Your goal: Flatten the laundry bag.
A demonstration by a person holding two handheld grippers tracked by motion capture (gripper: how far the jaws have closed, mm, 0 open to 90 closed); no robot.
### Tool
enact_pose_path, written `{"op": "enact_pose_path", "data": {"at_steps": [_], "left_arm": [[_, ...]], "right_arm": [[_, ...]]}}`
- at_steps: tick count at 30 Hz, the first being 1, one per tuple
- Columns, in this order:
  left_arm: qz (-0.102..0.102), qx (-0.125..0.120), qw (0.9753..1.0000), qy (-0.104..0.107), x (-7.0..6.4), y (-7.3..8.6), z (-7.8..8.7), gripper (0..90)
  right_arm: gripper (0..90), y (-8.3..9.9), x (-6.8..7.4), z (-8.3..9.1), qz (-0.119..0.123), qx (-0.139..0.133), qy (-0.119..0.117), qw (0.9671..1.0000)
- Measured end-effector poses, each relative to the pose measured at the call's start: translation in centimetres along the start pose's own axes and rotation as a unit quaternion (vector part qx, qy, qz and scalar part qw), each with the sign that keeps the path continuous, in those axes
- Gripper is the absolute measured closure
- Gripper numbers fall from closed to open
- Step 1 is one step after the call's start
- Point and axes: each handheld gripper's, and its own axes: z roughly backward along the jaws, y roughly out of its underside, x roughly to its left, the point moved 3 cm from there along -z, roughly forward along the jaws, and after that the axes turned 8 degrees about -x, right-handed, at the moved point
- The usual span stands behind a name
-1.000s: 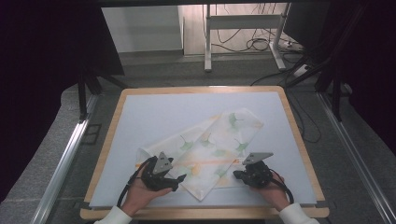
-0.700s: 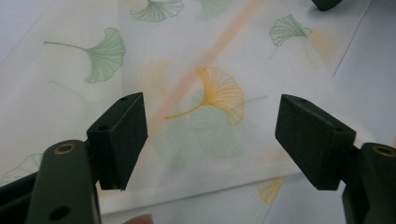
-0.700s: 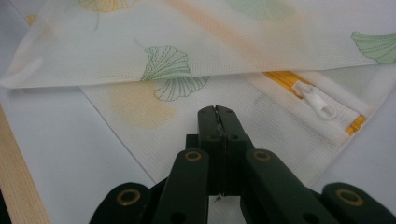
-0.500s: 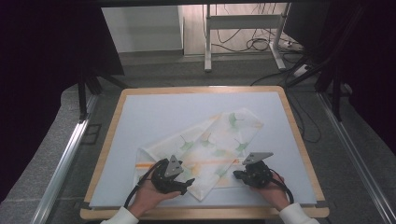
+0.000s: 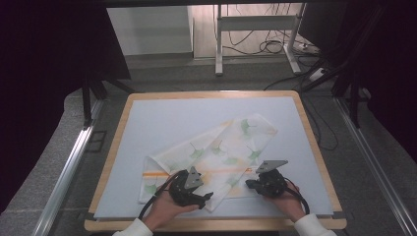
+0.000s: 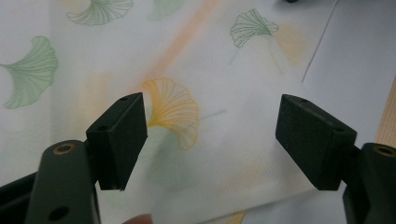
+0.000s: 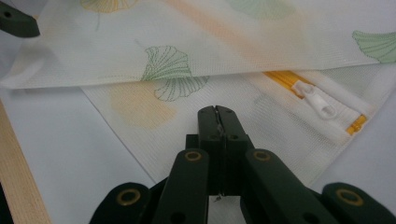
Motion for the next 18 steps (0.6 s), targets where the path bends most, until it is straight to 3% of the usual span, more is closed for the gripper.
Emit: {"op": "enact_pose_path", "data": {"at_steps": [11, 18], "left_arm": [[-0.008, 0.009, 0.9995, 0.030, -2.2, -1.5, -2.8, 23.8], [0.004, 0.026, 0.9990, 0.037, -1.8, -1.3, -3.8, 25.4]], "right_arm": [[89.3, 0.0, 0.1, 0.0, 0.004, 0.000, 0.003, 1.0000], [89.3, 0.0, 0.1, 0.0, 0.007, 0.000, 0.003, 1.0000]]}}
